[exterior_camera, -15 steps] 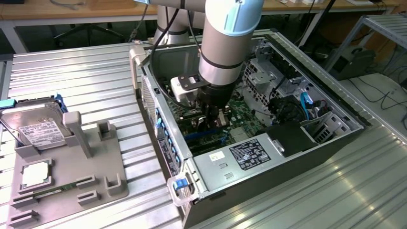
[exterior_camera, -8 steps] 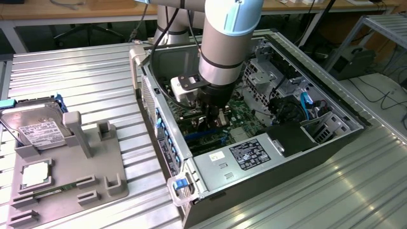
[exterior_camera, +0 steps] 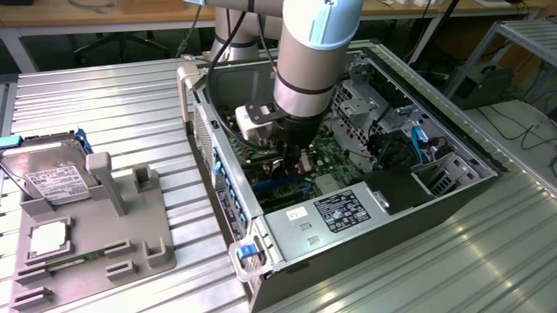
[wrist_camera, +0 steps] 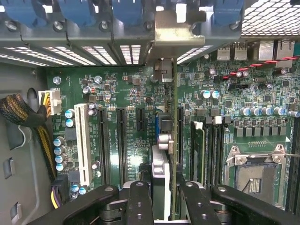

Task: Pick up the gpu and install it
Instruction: 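Insert the gpu into the slot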

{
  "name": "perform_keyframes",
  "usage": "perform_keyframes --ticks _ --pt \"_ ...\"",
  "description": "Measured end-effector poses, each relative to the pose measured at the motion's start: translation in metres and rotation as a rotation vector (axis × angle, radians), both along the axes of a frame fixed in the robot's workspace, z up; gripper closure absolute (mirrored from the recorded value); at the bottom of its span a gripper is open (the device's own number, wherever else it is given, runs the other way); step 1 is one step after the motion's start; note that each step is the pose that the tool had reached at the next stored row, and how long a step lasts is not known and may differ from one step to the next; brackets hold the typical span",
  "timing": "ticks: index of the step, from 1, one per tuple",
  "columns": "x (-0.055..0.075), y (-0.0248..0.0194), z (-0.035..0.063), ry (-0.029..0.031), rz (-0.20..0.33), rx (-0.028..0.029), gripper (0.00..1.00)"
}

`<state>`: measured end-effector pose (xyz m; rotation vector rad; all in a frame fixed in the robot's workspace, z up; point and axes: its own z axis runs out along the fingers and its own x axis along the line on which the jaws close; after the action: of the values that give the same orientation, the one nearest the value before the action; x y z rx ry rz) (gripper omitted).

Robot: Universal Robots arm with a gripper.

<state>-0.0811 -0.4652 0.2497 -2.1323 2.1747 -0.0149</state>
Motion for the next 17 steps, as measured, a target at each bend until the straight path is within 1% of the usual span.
perform_keyframes --ticks 2,6,11,17 --pt "0.0004 0.0 0.0021 -0.0001 0.0 0.0001 0.72" --pt "0.0004 0.0 0.0021 -0.0002 0.0 0.0002 0.72" --pt "-0.0003 0.0 0.0022 -0.0059 0.0 0.0 0.72" --pt "-0.0036 -0.0002 0.0022 -0.0068 0.0 0.0 0.72"
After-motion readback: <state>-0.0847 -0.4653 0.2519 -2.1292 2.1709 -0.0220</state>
